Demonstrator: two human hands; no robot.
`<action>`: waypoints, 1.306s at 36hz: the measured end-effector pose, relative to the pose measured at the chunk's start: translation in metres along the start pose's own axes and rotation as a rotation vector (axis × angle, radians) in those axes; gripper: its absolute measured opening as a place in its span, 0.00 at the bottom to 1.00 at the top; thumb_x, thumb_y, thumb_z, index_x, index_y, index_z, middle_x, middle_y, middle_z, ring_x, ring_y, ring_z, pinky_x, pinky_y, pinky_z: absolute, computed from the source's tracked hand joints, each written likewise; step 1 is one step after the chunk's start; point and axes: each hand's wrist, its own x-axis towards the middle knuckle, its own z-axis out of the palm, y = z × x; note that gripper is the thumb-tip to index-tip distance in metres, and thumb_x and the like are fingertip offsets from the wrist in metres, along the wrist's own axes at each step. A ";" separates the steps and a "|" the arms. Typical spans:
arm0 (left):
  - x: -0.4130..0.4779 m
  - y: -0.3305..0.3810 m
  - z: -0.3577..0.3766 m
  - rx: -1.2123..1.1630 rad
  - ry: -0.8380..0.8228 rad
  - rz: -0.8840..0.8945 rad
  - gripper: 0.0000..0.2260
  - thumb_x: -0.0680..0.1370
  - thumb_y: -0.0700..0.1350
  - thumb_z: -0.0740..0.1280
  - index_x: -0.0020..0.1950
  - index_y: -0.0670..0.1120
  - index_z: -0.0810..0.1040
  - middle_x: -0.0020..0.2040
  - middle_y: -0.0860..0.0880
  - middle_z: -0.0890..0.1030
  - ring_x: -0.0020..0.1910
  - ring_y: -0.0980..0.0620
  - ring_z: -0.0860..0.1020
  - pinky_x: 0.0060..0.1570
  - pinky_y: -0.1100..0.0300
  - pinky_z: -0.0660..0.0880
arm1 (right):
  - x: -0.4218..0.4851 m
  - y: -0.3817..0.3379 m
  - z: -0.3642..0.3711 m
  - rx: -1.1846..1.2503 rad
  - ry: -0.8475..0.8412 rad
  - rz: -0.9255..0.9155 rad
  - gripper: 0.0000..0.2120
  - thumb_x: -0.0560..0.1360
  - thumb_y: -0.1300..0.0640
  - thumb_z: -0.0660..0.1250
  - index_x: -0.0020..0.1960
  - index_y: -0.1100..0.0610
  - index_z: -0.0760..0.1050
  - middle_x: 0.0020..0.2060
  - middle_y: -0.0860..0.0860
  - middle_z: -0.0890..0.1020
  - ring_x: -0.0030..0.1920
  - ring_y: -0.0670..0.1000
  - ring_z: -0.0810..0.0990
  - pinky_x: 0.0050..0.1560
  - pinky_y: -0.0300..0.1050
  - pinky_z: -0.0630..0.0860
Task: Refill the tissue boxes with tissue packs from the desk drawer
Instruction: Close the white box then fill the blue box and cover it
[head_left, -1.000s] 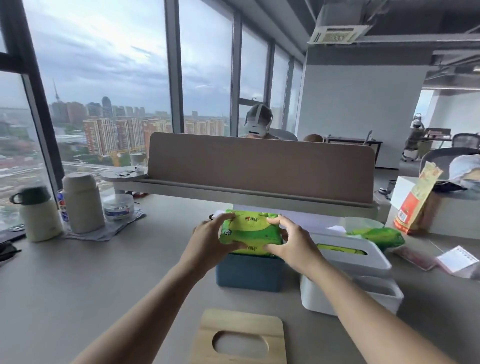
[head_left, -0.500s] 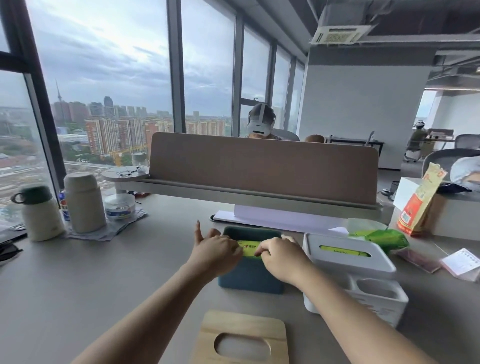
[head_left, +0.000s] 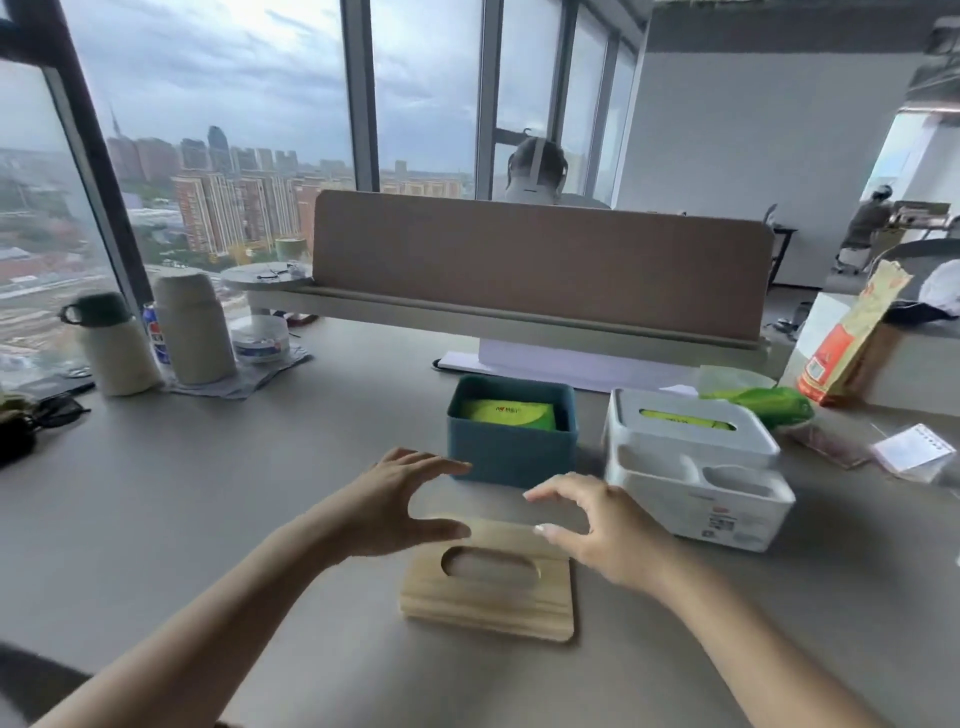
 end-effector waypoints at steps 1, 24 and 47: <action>-0.004 -0.001 0.002 -0.008 -0.089 -0.018 0.41 0.63 0.75 0.62 0.74 0.63 0.61 0.73 0.58 0.68 0.72 0.58 0.60 0.72 0.55 0.63 | -0.003 0.000 0.003 -0.025 -0.081 0.020 0.20 0.73 0.46 0.69 0.65 0.43 0.73 0.63 0.39 0.75 0.64 0.40 0.70 0.67 0.40 0.66; -0.017 0.016 0.004 0.098 -0.277 -0.004 0.52 0.59 0.63 0.78 0.77 0.59 0.56 0.73 0.57 0.64 0.71 0.53 0.61 0.71 0.53 0.63 | -0.020 -0.012 0.009 -0.225 -0.261 0.044 0.47 0.59 0.39 0.78 0.72 0.45 0.59 0.71 0.44 0.66 0.70 0.46 0.64 0.70 0.43 0.64; 0.111 0.017 -0.081 0.109 -0.048 0.024 0.51 0.59 0.57 0.81 0.76 0.54 0.57 0.72 0.54 0.65 0.69 0.53 0.64 0.67 0.55 0.68 | 0.095 -0.004 -0.090 -0.295 -0.095 0.067 0.49 0.57 0.38 0.78 0.71 0.39 0.55 0.71 0.43 0.66 0.70 0.48 0.65 0.68 0.52 0.68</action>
